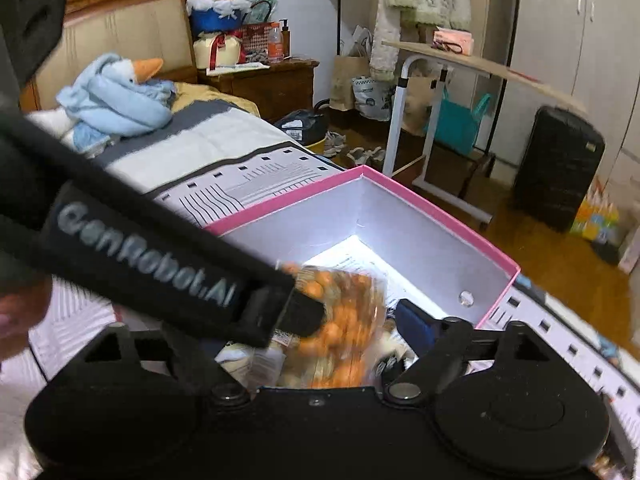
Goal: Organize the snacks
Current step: 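Carry the large peanut bag into the pink box and open the left gripper, then grasp the white wrapped bar with the left gripper while the right gripper grasps a black cracker pack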
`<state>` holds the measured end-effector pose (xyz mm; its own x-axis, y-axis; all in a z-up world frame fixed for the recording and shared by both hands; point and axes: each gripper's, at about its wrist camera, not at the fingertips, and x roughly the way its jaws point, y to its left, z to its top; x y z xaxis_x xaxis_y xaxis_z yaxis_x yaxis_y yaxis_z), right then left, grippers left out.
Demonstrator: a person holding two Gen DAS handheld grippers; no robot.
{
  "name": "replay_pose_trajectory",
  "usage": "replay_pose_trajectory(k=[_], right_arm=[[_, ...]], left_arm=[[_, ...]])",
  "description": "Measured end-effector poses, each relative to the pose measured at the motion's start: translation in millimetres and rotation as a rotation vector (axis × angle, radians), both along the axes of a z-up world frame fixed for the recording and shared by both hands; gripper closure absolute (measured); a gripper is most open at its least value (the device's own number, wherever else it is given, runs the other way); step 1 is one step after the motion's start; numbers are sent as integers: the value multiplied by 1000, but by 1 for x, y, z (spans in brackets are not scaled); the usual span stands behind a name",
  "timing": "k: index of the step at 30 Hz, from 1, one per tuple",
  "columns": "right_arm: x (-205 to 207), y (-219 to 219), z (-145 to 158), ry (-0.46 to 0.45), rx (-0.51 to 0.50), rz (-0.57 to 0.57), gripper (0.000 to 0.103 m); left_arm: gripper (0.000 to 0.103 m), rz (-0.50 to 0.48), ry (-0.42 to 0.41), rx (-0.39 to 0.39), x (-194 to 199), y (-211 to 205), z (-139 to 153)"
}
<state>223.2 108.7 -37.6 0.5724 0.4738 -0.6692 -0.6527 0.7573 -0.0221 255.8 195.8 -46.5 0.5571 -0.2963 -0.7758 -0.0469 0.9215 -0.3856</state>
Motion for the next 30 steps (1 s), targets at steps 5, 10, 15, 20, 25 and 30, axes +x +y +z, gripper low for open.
replay_pose_trajectory(k=[5, 10, 15, 20, 25, 30], right_arm=[[-31, -17, 12, -62, 0, 9, 14], [-59, -53, 33, -117, 9, 9, 13], [-76, -95, 58, -148, 35, 3, 13], [-81, -147, 72, -193, 40, -86, 13], [-59, -193, 91, -75, 48, -155, 14], [-36, -231, 110, 33, 85, -232, 14]], left_arm=[[50, 51, -64, 128, -13, -5, 9], [50, 24, -110, 147, -32, -9, 26], [50, -45, -124, 151, -52, -21, 50], [50, -105, -189, 170, -72, -39, 82], [51, -174, -243, 158, -82, -70, 102], [51, -280, -274, 170, -80, -114, 113]])
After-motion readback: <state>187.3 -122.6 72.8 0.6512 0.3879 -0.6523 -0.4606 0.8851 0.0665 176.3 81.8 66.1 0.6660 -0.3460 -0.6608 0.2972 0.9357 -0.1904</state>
